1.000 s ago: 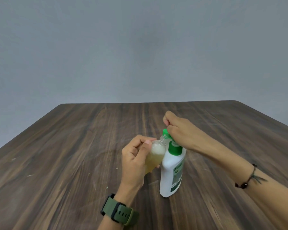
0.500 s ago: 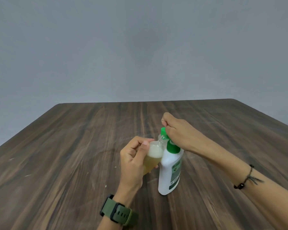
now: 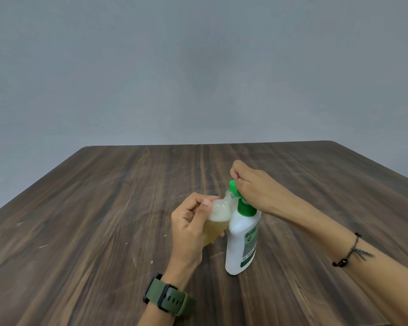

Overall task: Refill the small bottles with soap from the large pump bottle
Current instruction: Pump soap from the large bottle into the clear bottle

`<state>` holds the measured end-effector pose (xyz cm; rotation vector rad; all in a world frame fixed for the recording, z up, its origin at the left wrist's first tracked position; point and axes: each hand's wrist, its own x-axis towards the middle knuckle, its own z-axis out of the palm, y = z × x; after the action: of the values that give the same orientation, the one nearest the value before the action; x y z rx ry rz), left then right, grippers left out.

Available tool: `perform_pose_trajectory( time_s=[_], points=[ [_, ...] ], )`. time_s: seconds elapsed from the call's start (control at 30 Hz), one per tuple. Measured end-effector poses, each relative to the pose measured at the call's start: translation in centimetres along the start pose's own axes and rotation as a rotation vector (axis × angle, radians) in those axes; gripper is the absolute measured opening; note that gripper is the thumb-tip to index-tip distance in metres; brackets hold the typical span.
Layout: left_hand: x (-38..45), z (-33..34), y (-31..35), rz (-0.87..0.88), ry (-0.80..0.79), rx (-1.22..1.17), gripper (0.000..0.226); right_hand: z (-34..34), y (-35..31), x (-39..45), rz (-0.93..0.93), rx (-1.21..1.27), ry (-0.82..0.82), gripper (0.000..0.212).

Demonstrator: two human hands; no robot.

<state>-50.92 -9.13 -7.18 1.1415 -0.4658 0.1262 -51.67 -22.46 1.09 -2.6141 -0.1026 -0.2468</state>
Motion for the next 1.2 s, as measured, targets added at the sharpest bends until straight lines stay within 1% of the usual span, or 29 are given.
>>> perform_pose_trajectory(
  time_s=[0.2, 0.3, 0.43, 0.67, 0.83, 0.97, 1.07, 1.1, 1.13, 1.2],
  points=[
    [0.0, 0.0, -0.2, 0.008, 0.015, -0.008, 0.018, 0.1, -0.1, 0.0, -0.012, -0.011, 0.021, 0.017],
    [-0.1, 0.1, -0.2, 0.005, 0.017, -0.049, 0.018, -0.1, -0.3, 0.0, -0.009, -0.006, 0.013, 0.017],
    [0.0, 0.4, -0.4, 0.002, 0.029, -0.091, 0.018, -0.4, -0.3, 0.1, 0.005, 0.048, 0.021, 0.017],
    [0.0, 0.4, -1.1, -0.010, 0.042, -0.137, 0.019, -0.5, -0.4, 0.1, 0.023, 0.088, 0.019, 0.023],
    [-0.2, 0.4, -1.1, -0.010, 0.038, -0.144, 0.020, -0.2, -0.2, -0.3, 0.022, 0.080, 0.019, 0.016],
    [-0.3, 0.3, -1.2, -0.020, 0.041, -0.135, 0.019, -0.7, -0.3, -0.3, 0.062, 0.201, 0.023, 0.019],
    [-0.5, 0.1, -1.3, -0.049, 0.054, -0.124, 0.019, -0.9, -0.5, -0.5, 0.081, 0.295, 0.031, 0.011],
    [-0.5, -0.1, -1.3, -0.061, 0.060, -0.133, 0.019, -0.9, -0.6, -0.5, 0.066, 0.287, 0.071, 0.014],
    [-0.5, -0.3, -1.2, -0.068, 0.064, -0.143, 0.020, -1.0, -0.6, -0.6, 0.031, 0.267, 0.153, 0.018],
    [-0.7, -1.1, -0.9, -0.050, 0.072, -0.155, 0.033, -1.4, -1.3, -1.3, -0.075, 0.249, 0.433, 0.014]
  ],
)
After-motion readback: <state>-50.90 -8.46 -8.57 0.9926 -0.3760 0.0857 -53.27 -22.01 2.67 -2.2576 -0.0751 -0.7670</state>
